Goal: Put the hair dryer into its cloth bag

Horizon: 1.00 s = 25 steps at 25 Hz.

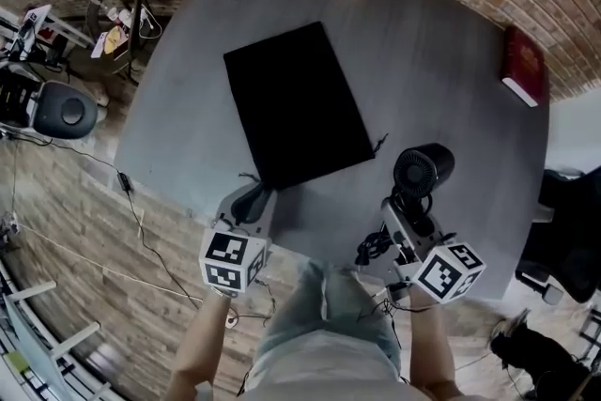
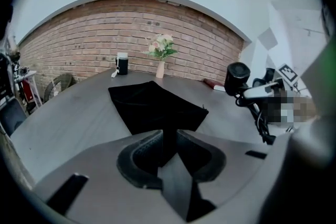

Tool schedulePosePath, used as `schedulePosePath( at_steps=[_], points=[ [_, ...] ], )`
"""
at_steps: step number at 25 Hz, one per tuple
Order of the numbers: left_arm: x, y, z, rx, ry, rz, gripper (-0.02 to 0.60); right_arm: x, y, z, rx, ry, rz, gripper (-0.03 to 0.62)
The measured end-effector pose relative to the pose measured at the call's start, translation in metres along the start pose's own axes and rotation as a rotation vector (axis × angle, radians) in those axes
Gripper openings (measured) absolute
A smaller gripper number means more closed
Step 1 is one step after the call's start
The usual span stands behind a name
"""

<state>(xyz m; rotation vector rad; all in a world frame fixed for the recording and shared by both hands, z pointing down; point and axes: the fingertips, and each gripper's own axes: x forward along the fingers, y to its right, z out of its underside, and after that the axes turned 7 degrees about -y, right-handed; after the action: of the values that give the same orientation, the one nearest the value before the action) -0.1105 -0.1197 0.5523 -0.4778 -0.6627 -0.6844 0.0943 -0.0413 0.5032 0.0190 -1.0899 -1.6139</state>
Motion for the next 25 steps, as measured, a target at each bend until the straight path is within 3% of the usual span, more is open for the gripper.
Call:
schedulePosePath(
  at_steps=[1, 3, 8, 16, 25],
  points=[
    [0.001, 0.002, 0.0, 0.023, -0.014, 0.012, 0.09, 0.0, 0.001, 0.0, 0.006, 0.002, 0.001, 0.181],
    [0.005, 0.004, 0.0, 0.085, -0.046, 0.032, 0.095, -0.001, 0.003, -0.001, 0.016, 0.006, 0.005, 0.181],
    [0.021, 0.012, 0.011, 0.338, -0.174, 0.084, 0.155, -0.003, 0.009, -0.002, 0.034, 0.014, 0.011, 0.181],
    [0.042, 0.016, 0.016, 0.641, -0.328, 0.119, 0.161, -0.012, 0.022, 0.0, 0.071, 0.035, 0.037, 0.181],
    [0.059, 0.021, 0.03, 0.732, -0.41, 0.163, 0.16, -0.018, 0.035, 0.004, 0.109, 0.058, 0.068, 0.181]
  ],
)
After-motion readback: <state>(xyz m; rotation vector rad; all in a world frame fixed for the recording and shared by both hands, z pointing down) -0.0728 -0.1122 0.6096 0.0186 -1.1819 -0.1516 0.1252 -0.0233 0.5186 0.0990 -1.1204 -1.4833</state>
